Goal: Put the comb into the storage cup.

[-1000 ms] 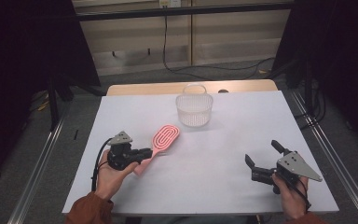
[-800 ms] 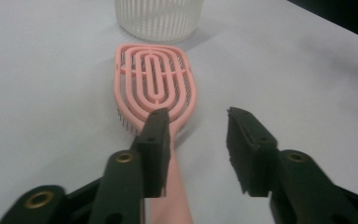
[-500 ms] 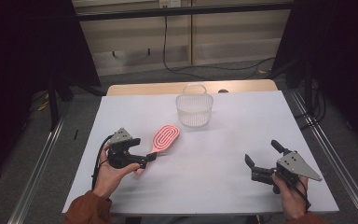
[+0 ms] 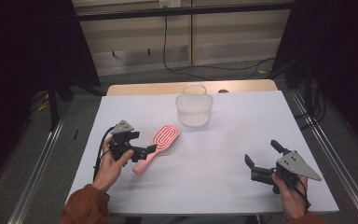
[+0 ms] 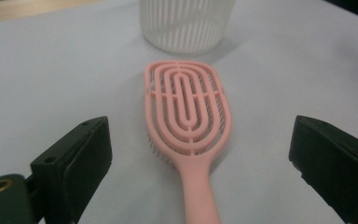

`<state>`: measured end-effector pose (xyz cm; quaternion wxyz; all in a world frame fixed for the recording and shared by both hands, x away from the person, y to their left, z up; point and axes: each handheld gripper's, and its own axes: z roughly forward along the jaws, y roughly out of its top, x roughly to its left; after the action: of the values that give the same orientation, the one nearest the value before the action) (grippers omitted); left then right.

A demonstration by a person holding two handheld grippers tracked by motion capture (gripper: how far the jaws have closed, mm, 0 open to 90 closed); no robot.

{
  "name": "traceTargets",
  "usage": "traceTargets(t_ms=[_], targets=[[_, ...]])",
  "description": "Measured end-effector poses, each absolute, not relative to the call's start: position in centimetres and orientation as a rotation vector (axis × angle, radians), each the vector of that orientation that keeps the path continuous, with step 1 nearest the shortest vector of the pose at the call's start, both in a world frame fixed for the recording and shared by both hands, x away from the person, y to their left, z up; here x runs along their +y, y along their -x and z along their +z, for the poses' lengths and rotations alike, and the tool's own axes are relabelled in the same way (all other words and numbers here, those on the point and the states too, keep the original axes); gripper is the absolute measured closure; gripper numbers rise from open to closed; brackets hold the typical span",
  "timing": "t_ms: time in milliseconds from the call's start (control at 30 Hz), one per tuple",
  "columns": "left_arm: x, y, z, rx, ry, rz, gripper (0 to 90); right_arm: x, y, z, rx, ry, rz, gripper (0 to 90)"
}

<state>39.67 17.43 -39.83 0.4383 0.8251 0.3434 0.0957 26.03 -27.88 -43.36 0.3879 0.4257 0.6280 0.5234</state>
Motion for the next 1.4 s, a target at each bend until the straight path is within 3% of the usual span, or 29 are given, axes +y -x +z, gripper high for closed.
traceTargets(t_ms=[267, 433, 800, 1400], targets=[[16.8, -41.2, -39.6, 0.861, -2.104, 0.249, 7.7, -27.9, -26.0, -43.4, 1.601, -1.085, 1.33, 0.0], [16.3, -41.9, -38.9, 0.879, -2.101, 0.135, 4.3, -27.9, -26.0, -43.4, 1.6, -1.084, 1.332, 0.0], [14.6, -43.6, -39.1, 0.867, -2.183, 0.056, 5.4, -27.9, -26.1, -43.4, 1.604, -1.081, 1.335, 0.0], [12.8, -45.5, -40.3, 0.871, -2.305, 0.026, 5.3, -27.9, -26.1, -43.4, 1.607, -1.084, 1.338, 0.0]])
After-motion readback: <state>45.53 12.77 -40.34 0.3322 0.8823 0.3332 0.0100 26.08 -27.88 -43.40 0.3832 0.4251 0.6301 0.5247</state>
